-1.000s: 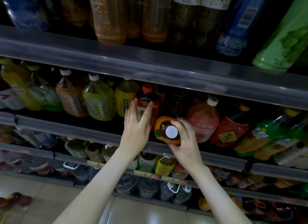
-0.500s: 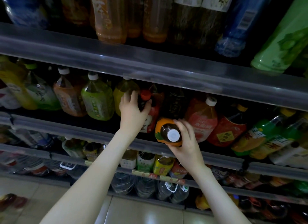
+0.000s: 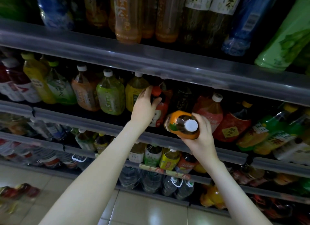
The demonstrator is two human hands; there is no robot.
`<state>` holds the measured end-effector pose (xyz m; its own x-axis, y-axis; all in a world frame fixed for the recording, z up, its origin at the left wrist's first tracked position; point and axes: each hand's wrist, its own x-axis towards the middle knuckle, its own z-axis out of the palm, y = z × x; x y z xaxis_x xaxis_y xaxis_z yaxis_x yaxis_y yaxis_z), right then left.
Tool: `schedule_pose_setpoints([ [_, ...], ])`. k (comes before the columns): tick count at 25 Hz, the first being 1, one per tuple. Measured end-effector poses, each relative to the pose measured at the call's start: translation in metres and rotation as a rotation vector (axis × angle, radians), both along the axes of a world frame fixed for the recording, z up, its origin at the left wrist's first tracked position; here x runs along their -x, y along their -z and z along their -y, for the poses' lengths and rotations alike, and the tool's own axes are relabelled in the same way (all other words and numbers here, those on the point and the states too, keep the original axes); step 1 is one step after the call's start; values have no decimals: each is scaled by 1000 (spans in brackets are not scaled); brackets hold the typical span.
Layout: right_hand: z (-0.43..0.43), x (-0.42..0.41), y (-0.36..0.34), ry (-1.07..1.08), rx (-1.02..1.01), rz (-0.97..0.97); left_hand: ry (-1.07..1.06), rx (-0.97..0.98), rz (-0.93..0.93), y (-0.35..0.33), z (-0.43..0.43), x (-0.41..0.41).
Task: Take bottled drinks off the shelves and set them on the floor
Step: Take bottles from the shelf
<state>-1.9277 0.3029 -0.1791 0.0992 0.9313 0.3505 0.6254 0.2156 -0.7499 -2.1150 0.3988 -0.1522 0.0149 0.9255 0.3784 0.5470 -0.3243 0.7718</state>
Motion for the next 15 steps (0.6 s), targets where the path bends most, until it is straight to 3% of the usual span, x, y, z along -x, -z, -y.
schedule_pose_setpoints([
  [6,39,3,-38,8,36,-13,116,126,-63,7,19,19],
  [8,52,4,-44,-31,106,-37,356,158,-49,17,59,25],
  [11,65,10,-37,-134,223,-54,682,381,3,29,117,26],
  [15,72,25,-4,-257,356,-47,370,417,-25,60,148,29],
])
